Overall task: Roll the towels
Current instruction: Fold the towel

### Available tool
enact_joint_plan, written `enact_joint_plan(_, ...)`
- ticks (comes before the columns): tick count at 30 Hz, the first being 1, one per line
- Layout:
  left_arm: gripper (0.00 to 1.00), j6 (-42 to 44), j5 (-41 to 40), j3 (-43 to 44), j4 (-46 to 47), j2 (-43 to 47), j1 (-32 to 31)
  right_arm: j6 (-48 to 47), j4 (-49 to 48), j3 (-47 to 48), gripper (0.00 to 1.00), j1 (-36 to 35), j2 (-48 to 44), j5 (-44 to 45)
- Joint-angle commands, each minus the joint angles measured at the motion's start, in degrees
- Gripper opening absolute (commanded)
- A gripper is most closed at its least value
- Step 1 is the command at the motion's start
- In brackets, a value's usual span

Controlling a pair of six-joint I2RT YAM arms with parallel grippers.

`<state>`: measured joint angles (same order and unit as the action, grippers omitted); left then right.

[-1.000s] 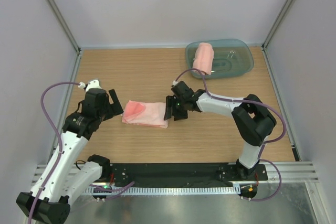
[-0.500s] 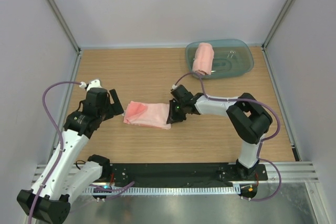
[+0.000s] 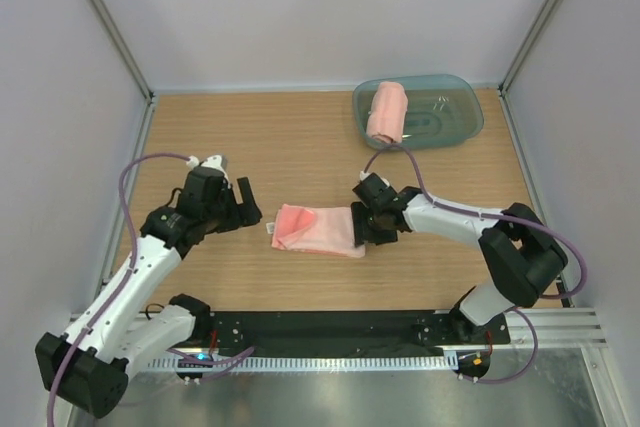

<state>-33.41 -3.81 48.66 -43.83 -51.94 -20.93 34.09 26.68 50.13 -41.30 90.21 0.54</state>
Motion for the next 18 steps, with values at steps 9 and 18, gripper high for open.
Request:
enact_joint_plan(9,0.81,-6.1,-5.1,1.0,13.4,-11.7,-19.9,-3.1,11.7,1.5,0.66,1.0,-18.8,8.3)
enact_joint_plan(18,0.82,-3.6,-6.6,3.5,22.2,-24.9,-23.5,-0.8,-3.4,0.5,0.03,0.9,-18.2,-9.4)
